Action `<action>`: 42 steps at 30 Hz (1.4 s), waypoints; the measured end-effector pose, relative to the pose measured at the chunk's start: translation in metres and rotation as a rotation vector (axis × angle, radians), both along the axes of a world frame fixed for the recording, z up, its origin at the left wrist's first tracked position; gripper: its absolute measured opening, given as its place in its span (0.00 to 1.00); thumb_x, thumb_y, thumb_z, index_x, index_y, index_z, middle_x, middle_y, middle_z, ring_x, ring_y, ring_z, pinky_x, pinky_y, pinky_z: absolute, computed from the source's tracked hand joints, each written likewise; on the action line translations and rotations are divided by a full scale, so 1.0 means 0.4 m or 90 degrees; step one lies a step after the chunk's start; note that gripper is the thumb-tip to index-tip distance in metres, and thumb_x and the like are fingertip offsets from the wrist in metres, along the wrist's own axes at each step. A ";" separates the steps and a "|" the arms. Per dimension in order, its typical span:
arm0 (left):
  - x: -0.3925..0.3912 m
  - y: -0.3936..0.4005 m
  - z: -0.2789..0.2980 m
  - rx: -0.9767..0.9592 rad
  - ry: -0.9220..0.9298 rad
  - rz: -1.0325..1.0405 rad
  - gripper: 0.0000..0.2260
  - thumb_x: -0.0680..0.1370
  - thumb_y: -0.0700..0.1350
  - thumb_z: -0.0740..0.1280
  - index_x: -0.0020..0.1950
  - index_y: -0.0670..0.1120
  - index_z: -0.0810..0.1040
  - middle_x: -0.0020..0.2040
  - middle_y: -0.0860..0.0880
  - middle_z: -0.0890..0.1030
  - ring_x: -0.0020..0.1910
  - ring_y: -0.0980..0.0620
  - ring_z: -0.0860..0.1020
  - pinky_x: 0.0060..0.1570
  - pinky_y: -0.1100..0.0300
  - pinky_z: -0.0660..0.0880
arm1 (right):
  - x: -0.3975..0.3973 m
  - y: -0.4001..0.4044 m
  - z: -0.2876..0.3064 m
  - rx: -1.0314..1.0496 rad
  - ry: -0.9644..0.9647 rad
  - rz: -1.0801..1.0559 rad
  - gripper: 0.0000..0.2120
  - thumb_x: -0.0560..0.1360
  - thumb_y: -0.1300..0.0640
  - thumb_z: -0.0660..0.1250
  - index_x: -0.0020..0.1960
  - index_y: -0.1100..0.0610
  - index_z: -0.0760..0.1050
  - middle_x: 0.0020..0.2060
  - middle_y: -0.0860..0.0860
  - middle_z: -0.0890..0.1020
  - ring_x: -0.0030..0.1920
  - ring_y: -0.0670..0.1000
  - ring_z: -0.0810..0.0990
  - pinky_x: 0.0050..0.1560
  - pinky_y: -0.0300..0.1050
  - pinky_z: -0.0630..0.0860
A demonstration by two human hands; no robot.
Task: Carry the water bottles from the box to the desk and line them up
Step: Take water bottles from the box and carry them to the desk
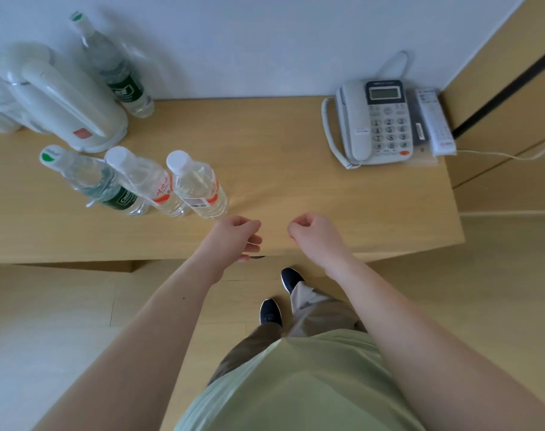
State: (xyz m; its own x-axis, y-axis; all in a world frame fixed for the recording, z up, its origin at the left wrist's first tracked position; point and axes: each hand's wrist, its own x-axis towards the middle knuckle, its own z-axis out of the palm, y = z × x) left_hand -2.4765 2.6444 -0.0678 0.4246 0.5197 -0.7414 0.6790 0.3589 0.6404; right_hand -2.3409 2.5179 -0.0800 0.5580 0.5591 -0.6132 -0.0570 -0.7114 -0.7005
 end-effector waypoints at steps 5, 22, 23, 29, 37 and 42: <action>0.037 -0.051 0.003 -0.004 -0.004 -0.080 0.08 0.81 0.52 0.67 0.56 0.49 0.79 0.47 0.49 0.87 0.44 0.53 0.86 0.45 0.55 0.81 | -0.001 -0.096 0.008 -0.001 0.016 -0.065 0.04 0.76 0.53 0.63 0.47 0.52 0.74 0.50 0.47 0.81 0.48 0.46 0.77 0.41 0.43 0.68; 0.408 -0.479 0.008 0.019 -0.005 -0.416 0.10 0.82 0.53 0.66 0.57 0.49 0.79 0.47 0.49 0.86 0.47 0.52 0.86 0.45 0.56 0.80 | 0.159 -0.659 0.046 0.011 -0.001 -0.393 0.11 0.74 0.60 0.60 0.42 0.69 0.72 0.40 0.52 0.70 0.40 0.53 0.62 0.43 0.50 0.58; 0.435 -0.521 0.009 0.021 -0.006 -0.438 0.10 0.82 0.54 0.66 0.57 0.50 0.79 0.48 0.49 0.86 0.47 0.52 0.86 0.45 0.56 0.80 | 0.171 -0.703 0.048 0.011 -0.002 -0.406 0.07 0.74 0.60 0.60 0.38 0.62 0.70 0.39 0.52 0.70 0.40 0.53 0.62 0.43 0.50 0.58; 0.595 -0.785 0.033 0.048 -0.023 -0.575 0.10 0.83 0.55 0.64 0.58 0.51 0.79 0.50 0.51 0.86 0.49 0.54 0.85 0.50 0.55 0.81 | 0.244 -0.977 0.040 0.003 0.028 -0.554 0.06 0.72 0.54 0.63 0.39 0.56 0.71 0.33 0.49 0.74 0.32 0.50 0.67 0.33 0.42 0.64; 0.736 -1.094 0.037 0.040 -0.028 -0.682 0.10 0.84 0.54 0.63 0.58 0.51 0.78 0.52 0.50 0.85 0.52 0.53 0.84 0.54 0.52 0.81 | 0.321 -1.305 0.030 0.024 0.026 -0.700 0.08 0.74 0.50 0.64 0.49 0.52 0.80 0.46 0.52 0.87 0.53 0.57 0.85 0.56 0.56 0.81; 0.795 -1.229 0.034 0.033 -0.022 -0.742 0.09 0.83 0.54 0.64 0.57 0.51 0.80 0.50 0.49 0.86 0.49 0.53 0.85 0.51 0.54 0.81 | 0.334 -1.438 0.025 0.052 0.022 -0.800 0.08 0.75 0.51 0.64 0.49 0.52 0.79 0.42 0.51 0.88 0.52 0.59 0.85 0.57 0.57 0.81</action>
State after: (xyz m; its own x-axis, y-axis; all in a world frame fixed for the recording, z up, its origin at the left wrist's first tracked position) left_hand -2.1586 2.1530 -0.0541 0.6842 -0.1686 -0.7095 0.5626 -0.4971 0.6606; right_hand -2.2072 1.9427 -0.0701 0.7161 -0.3076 -0.6266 -0.6804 -0.1076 -0.7249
